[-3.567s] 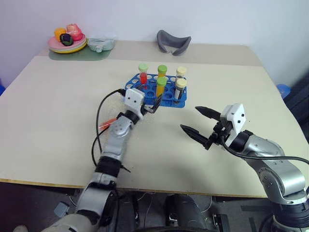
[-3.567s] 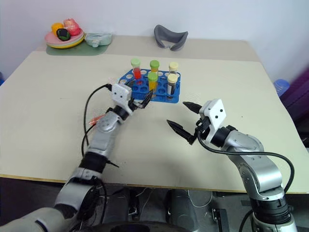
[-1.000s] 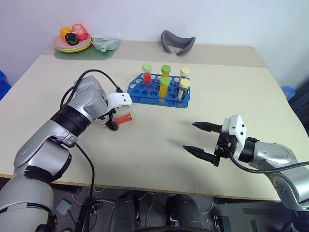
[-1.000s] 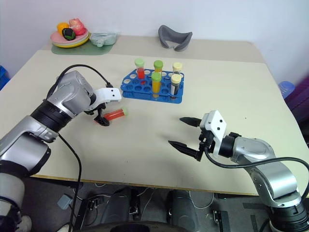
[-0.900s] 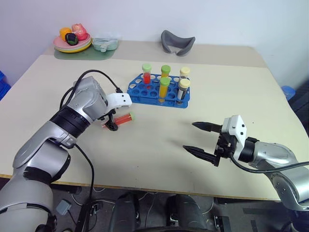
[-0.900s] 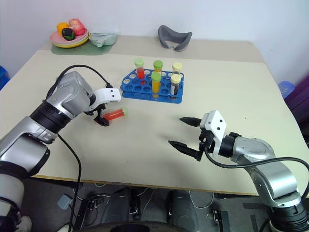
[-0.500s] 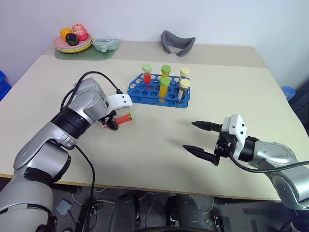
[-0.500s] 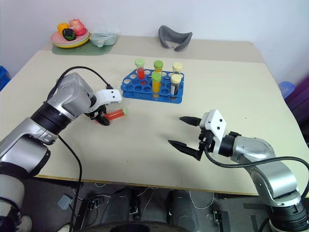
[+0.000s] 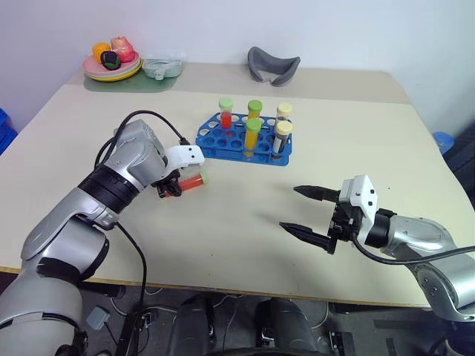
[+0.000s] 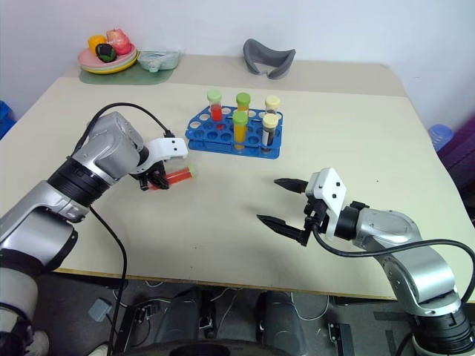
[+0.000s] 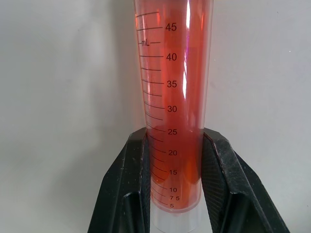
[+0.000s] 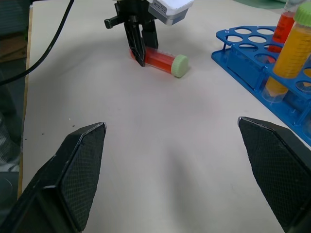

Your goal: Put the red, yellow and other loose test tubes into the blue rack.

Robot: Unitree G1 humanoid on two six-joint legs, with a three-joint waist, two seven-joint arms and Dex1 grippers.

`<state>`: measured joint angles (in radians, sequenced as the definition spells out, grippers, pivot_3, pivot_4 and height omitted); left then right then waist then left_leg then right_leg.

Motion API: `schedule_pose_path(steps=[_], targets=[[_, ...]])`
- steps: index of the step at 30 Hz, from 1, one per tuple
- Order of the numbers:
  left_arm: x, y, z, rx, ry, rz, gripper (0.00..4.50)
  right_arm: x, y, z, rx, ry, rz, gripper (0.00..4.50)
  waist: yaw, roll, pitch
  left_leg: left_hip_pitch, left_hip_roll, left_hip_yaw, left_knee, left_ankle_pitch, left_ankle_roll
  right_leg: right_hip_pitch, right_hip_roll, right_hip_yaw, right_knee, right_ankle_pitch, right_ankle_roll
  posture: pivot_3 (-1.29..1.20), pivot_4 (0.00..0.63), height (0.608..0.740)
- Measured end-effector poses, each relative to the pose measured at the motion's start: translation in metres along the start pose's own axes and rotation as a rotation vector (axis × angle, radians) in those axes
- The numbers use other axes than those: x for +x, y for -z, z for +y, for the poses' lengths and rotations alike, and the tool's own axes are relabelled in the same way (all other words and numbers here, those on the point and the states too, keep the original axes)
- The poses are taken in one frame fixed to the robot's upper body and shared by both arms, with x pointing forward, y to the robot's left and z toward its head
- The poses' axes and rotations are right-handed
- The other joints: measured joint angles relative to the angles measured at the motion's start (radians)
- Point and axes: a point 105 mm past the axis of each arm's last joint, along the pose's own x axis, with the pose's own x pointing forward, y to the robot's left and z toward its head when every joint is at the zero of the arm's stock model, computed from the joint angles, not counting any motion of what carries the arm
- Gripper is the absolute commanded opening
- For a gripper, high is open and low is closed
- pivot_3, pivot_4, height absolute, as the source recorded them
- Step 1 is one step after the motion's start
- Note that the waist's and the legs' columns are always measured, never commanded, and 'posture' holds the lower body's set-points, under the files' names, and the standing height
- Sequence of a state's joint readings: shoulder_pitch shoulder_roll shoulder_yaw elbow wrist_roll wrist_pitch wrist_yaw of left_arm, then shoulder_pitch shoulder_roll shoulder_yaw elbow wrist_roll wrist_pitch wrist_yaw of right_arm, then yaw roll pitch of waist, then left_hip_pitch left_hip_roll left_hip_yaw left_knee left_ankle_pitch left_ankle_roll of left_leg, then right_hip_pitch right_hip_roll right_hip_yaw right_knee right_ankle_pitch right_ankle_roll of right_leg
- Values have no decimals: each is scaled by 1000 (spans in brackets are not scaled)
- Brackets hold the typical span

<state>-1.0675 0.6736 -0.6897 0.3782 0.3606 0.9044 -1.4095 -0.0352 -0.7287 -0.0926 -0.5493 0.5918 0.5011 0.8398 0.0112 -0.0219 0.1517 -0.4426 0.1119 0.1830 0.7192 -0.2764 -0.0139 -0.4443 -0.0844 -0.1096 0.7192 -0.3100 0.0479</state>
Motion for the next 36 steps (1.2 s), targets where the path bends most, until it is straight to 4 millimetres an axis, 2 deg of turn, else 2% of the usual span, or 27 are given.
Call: schedule_pose_path(steps=[3, 6, 9, 11, 14, 17, 19, 22, 26, 29, 32, 36], targets=[[-10, -4, 10, -35, -48, -66, 859, 0, 1, 0, 3, 1, 2, 4447, -1, -2, 1, -2, 0, -1, 0, 0, 0, -1, 0, 0, 0, 0, 0, 0, 150, 689], [-47, -20, 23, -72, -119, -226, 859, -2, 4, 1, 15, 11, 7, 4447, -1, -3, 2, -2, 0, 0, 0, 0, 0, -2, 0, 0, -1, 0, 0, 0, 150, 689], [-86, -37, 30, -111, -201, -490, 859, -2, 3, 0, 13, 34, -6, 4447, -3, -2, 2, -1, 0, 0, -1, 0, 0, -1, 0, 0, 0, 0, 0, 0, 150, 689], [-97, -45, 29, -129, -243, -655, 859, -1, 2, -2, 18, 54, -21, 4447, -4, -2, 1, 0, 0, -1, -1, 0, 0, -1, 0, 1, 0, 0, 0, 0, 150, 689], [-85, -44, 19, -150, -324, -841, 859, 1, 0, -3, 17, 68, -37, 4447, -7, -2, 1, 0, 0, -1, 0, 0, 0, 0, 0, 1, 1, 0, 0, 0, 150, 689], [-72, -49, 16, -352, -416, -1078, 859, 7, -4, -5, -1, 71, -55, 4447, 0, -3, 2, -1, 0, -1, 2, 0, 0, 0, 0, 0, 1, 0, 1, 0, 150, 689], [-73, -48, 19, -473, -546, -1192, 859, 13, -11, -5, -17, 58, -86, 4447, 2, -3, 2, -1, 0, 0, 2, 0, 0, 1, -1, 0, 1, 0, 1, 0, 150, 689], [-72, -46, 21, -538, -724, -1275, 859, 18, -12, -7, -21, 49, -89, 4447, 1, -3, 1, 0, -1, 0, 1, 0, 0, 1, -1, 0, 1, 0, 1, 0, 150, 689], [-48, -48, 24, -612, -866, -1286, 859, 25, -12, -11, -20, 43, -94, 4447, 2, -3, 1, -1, -1, 1, 1, 0, 0, 1, -1, -1, 0, 0, 1, 0, 150, 689], [-38, -52, 27, -637, -930, -1306, 859, 26, -14, -14, -34, 45, -100, 4447, 1, -3, 1, -1, -1, 1, 1, 0, 0, 1, -2, -1, 0, 0, 1, 0, 150, 689], [-43, -64, 32, -619, -975, -1383, 859, 27, -15, -18, -38, 65, -115, 4447, 1, -3, 1, 0, -1, 1, 0, 0, 0, 1, -1, -2, 0, 0, 1, 0, 150, 689], [-48, -85, 32, -595, -949, -1503, 859, 28, -17, -23, -45, 97, -124, 4447, 1, -3, 1, -1, -2, 1, 0, 0, 1, 1, -2, -2, 0, 0, 1, 0, 150, 689]])
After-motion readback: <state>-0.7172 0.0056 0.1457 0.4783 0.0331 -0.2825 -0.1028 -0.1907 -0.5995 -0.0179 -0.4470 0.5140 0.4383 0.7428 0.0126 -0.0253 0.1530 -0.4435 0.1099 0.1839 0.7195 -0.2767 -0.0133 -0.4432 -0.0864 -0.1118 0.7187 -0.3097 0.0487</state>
